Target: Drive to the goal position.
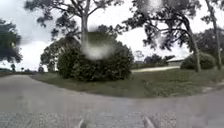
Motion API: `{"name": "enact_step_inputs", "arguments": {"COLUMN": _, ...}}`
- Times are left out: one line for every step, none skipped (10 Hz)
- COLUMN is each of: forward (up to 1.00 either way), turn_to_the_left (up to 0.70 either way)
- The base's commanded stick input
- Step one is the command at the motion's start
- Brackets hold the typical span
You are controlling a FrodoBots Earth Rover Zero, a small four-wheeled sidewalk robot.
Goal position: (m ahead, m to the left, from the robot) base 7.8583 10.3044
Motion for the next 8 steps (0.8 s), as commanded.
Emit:
{"name": "enact_step_inputs", "arguments": {"forward": 0.00, "turn_to_the_left": 0.64}}
{"name": "enact_step_inputs", "arguments": {"forward": 0.00, "turn_to_the_left": 0.62}}
{"name": "enact_step_inputs", "arguments": {"forward": 0.00, "turn_to_the_left": 0.62}}
{"name": "enact_step_inputs", "arguments": {"forward": 0.00, "turn_to_the_left": 0.57}}
{"name": "enact_step_inputs", "arguments": {"forward": 0.00, "turn_to_the_left": 0.53}}
{"name": "enact_step_inputs", "arguments": {"forward": 0.00, "turn_to_the_left": 0.51}}
{"name": "enact_step_inputs", "arguments": {"forward": 0.00, "turn_to_the_left": 0.34}}
{"name": "enact_step_inputs", "arguments": {"forward": 0.06, "turn_to_the_left": 0.00}}
